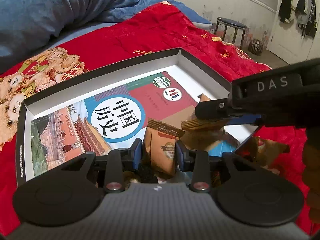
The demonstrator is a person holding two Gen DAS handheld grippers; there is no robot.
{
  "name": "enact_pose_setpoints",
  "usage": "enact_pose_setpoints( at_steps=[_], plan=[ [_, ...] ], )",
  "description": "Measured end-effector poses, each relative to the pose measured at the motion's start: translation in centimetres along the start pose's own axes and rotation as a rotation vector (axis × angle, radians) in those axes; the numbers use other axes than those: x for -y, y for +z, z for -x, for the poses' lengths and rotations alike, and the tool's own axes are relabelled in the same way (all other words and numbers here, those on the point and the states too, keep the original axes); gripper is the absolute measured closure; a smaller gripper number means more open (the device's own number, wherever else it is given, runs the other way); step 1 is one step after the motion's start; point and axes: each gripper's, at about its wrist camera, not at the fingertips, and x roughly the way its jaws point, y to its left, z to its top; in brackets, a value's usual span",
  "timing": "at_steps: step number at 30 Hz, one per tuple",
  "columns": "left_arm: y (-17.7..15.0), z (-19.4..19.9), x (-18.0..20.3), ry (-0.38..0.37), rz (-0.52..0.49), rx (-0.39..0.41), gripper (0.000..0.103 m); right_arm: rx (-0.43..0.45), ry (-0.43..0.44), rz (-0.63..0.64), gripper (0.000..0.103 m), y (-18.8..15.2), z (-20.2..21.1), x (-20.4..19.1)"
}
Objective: Organize objects
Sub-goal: 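Lower and open left tool on snack bag while right tool releases packet into box, then raise left tool up from the box while right tool also withdraws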
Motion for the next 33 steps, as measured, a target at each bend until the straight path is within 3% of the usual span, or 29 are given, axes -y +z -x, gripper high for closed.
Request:
enact_pose_setpoints(
  at_steps=[14,24,30,33],
  plan=[
    [-0.1,0.1,-0.2,-0.004,0.011,-0.003,0.061,-0.013,-0.002,0.048,0.068,-0.7,-0.2,-1.0],
    [-0.2,-0.1,-0.2,0.005,0.007,0.023,0.055,-0.005,-0.019,0.078,0.068,-0.9,-0.3,-1.3],
    [0.1,0.9,-0.6,0.019,-0.018,0.09,0.037,0.001,-0.019,0.092,0.064,-0.8,-0.4,-1.5],
    [0.2,1.6,-0.8,0.01,-0.024,0.12,0.034,0.006,-0.019,0.106,0.062,-1.0,-0.4,-1.7]
  ],
)
